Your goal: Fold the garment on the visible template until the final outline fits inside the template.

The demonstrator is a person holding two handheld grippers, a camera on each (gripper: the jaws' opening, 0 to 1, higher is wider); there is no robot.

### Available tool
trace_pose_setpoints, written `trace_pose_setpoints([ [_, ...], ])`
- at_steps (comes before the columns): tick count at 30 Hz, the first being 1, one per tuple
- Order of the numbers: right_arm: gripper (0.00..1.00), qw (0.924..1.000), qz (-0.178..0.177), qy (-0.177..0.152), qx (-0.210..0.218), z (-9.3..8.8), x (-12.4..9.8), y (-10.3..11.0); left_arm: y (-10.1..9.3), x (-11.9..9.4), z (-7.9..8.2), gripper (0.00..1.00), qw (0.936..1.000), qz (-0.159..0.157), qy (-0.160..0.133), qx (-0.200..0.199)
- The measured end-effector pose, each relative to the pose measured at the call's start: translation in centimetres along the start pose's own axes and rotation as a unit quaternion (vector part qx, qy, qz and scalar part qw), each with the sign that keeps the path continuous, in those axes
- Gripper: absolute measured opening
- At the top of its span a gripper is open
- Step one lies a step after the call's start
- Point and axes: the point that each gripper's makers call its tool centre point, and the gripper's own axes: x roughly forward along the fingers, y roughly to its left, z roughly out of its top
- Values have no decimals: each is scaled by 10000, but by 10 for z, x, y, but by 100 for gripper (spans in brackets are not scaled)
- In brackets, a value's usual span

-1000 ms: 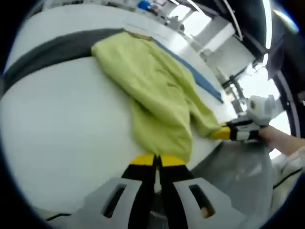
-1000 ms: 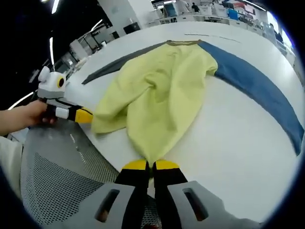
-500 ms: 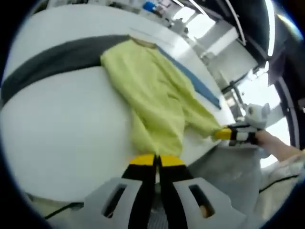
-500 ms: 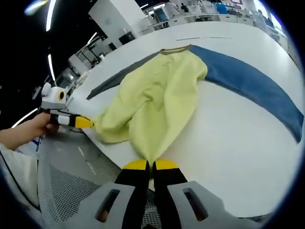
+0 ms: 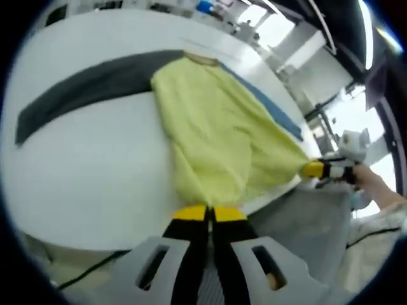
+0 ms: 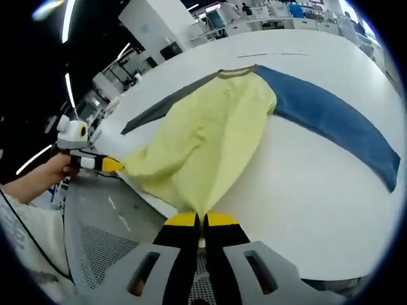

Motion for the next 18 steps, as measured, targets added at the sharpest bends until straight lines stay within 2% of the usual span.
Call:
trace_pose_setpoints([
  [7, 4, 9999, -47, 143, 53, -8, -2, -6, 16, -17, 0, 0, 9997, 251, -52, -11],
  [18, 4, 9993, 58, 377, -50, -15, 2, 4, 26, -30, -11, 0, 9977, 638, 175, -126],
])
